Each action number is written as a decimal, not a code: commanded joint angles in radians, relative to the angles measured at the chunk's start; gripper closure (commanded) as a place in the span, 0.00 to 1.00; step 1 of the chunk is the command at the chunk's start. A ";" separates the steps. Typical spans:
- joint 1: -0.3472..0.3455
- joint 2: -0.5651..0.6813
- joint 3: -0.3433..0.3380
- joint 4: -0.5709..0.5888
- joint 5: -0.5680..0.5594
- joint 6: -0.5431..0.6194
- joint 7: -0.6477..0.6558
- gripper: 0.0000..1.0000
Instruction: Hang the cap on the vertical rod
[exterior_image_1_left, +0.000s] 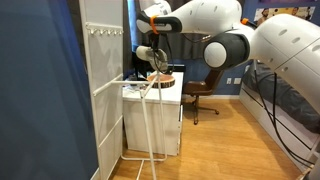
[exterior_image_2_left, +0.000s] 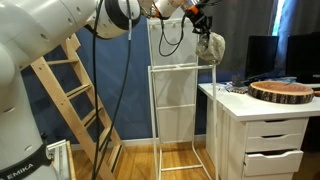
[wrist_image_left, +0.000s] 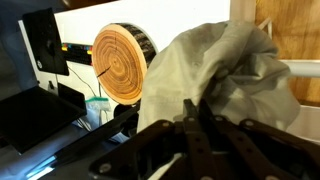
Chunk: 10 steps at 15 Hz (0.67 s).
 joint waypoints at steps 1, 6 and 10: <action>0.005 0.027 0.003 0.020 -0.011 0.070 -0.101 0.98; 0.003 0.035 -0.001 0.015 0.004 0.080 -0.110 0.93; 0.002 0.034 -0.001 0.013 0.004 0.080 -0.110 0.93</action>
